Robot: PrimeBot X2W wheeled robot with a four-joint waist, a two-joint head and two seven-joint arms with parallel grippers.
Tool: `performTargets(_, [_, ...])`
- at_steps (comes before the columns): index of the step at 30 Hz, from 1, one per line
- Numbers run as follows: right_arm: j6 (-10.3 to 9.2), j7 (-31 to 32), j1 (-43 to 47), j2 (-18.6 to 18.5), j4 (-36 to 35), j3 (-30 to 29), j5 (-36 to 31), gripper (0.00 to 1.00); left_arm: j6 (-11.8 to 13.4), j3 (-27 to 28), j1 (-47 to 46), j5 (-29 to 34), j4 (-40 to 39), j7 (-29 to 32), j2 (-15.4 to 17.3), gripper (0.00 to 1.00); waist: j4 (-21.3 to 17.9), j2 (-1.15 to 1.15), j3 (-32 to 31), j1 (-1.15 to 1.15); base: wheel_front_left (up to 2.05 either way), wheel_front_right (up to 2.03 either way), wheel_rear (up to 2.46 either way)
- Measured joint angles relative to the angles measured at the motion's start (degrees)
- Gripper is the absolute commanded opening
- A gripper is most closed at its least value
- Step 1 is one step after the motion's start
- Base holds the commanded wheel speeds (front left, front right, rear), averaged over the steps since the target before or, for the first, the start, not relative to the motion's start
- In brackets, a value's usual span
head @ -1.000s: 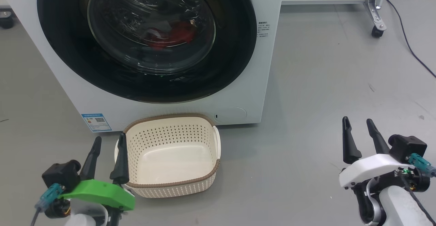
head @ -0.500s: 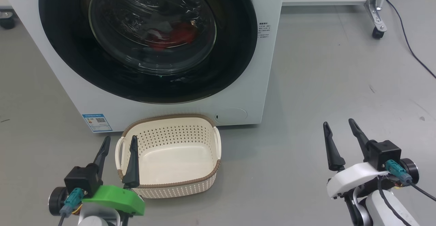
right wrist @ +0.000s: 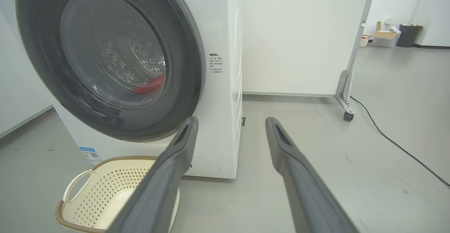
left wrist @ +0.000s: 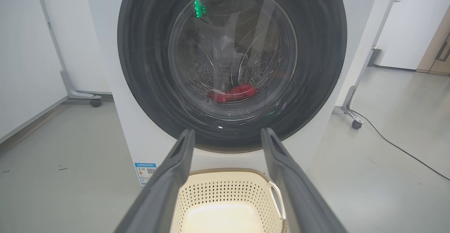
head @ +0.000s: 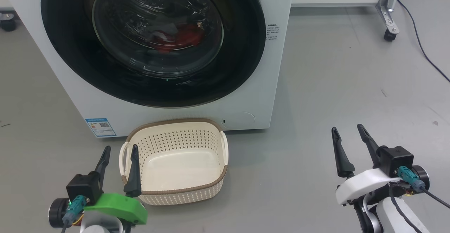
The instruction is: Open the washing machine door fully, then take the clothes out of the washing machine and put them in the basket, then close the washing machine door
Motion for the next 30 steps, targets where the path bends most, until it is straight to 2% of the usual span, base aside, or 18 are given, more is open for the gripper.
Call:
performTargets(18, [0.20, 0.00, 0.26, 1.23, 0.55, -1.23, -0.60, 1.00, 0.04, 0.48, -0.01, 1.60, 1.78, 0.00, -0.52, 1.00, -0.09, 0.00, -0.06, 0.00, 0.00, 0.00, 0.00])
performTargets(19, [0.22, 0.00, 0.26, 1.30, 0.56, -1.33, -0.60, 0.37, 0.04, 0.55, -0.01, 1.60, 1.81, 0.00, -0.55, 1.00, -0.09, 0.00, -0.05, 0.00, 0.00, 0.00, 0.00])
performTargets(20, [0.37, 0.00, 0.26, 1.35, 0.59, -1.45, -0.60, 0.00, 0.04, 0.59, -0.01, 1.62, 1.85, 0.00, -0.57, 1.00, -0.08, 0.00, -0.05, 0.00, 0.00, 0.00, 0.00])
performTargets(30, [1.71, 0.00, 0.88, 1.69, 1.70, -2.00, -0.59, 0.00, -0.23, 1.09, -0.02, 2.07, 2.10, 0.00, -0.90, 1.00, 0.09, 0.00, 0.13, 0.00, 0.00, 0.00, 0.00])
